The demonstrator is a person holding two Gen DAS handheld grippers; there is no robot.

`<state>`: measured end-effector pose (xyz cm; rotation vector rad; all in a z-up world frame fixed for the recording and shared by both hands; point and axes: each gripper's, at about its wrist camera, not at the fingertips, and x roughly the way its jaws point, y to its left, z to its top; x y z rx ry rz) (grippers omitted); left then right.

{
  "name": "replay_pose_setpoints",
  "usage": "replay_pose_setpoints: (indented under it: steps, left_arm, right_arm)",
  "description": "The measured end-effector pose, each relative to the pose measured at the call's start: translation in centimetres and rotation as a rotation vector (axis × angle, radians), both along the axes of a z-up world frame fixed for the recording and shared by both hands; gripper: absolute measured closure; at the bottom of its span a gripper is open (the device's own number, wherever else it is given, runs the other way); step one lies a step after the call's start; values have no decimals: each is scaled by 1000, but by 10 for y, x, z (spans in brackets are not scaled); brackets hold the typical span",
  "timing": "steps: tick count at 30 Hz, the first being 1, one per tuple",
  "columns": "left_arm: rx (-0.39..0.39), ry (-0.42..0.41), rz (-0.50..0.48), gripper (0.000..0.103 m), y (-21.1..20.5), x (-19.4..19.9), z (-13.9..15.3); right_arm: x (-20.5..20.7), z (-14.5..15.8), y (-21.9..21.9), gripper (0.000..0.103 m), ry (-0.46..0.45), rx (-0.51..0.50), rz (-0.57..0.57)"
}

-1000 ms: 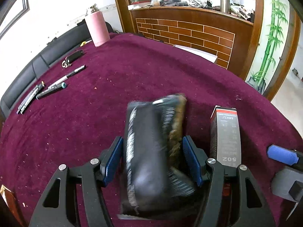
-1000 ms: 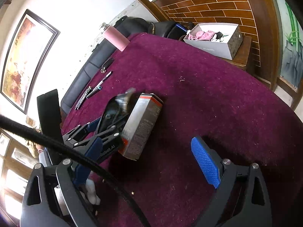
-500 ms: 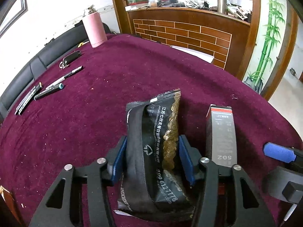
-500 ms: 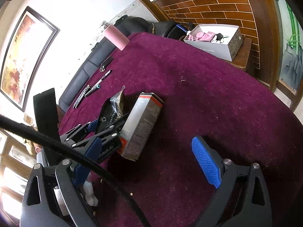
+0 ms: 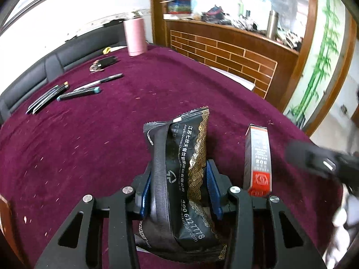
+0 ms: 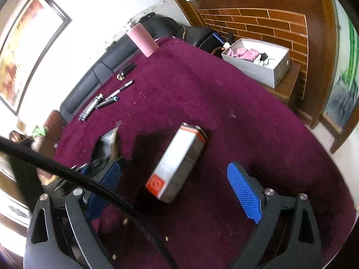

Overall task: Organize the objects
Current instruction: 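Grasp the black snack bag with the left tool while the right tool grasps the white-red glue box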

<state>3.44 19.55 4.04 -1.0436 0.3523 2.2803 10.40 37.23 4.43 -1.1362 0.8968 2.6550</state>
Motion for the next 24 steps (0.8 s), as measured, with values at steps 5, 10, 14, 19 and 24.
replay_pose_setpoints:
  steps: [5, 10, 14, 19, 24]
  left_arm:
    - [40, -12, 23, 66, -31, 6, 7]
    - [76, -28, 49, 66, -56, 8, 11]
    - [104, -38, 74, 66, -76, 8, 13]
    - [147, -53, 112, 66, -103, 11, 14]
    - [183, -42, 164, 66, -143, 24, 26]
  right_arm:
    - [-37, -8, -19, 13, -125, 116, 15]
    - [-53, -25, -35, 62, -232, 257, -12]
    - [-51, -23, -33, 78, -226, 231, 15]
    - [-34, -9, -46, 78, -182, 173, 69]
    - [-27, 13, -77, 78, -113, 138, 155]
